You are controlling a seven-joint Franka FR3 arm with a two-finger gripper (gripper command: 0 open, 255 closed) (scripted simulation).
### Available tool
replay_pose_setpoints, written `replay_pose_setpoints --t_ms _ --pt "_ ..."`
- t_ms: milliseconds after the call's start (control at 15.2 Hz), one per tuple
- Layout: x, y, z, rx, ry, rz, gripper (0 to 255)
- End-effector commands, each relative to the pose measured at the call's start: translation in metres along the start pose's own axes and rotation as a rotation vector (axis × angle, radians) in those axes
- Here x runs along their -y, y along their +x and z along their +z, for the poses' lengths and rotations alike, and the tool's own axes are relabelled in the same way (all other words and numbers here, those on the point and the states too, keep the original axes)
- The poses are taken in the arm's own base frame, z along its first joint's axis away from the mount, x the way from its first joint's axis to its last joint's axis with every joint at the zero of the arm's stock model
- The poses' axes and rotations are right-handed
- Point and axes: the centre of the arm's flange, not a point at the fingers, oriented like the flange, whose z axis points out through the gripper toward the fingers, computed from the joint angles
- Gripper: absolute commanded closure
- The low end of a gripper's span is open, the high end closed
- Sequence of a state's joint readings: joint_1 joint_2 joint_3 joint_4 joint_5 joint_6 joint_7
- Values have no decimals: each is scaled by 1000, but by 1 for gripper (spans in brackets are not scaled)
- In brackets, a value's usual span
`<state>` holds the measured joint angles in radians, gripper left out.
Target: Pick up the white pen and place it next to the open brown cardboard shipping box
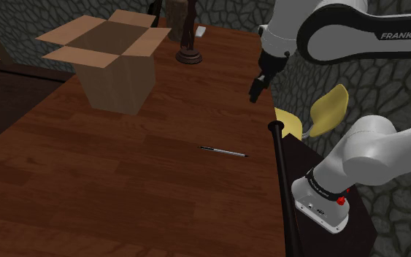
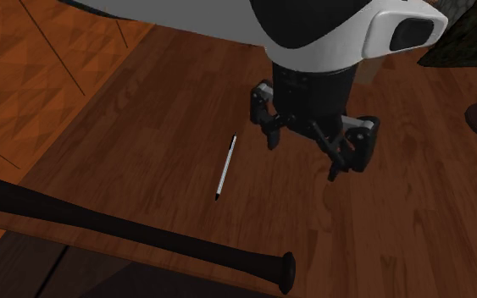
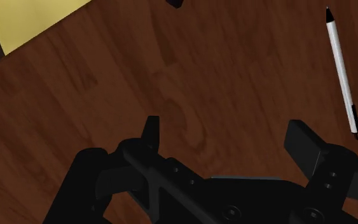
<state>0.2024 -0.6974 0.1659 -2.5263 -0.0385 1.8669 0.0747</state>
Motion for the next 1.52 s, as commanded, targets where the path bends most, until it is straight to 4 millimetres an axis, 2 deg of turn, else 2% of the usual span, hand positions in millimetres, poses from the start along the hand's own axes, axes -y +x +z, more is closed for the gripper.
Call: replay_pose_setpoints --t_ms 0,396,858,1320,1452 --pt "23 3 12 7 -3 -64 0" --pt "92 -5 53 30 -14 -253 0" --pt "167 -29 100 56 -27 -467 0" --pt "165 -31 136 56 -27 -467 0" --pt "165 -31 139 56 -27 -467 0"
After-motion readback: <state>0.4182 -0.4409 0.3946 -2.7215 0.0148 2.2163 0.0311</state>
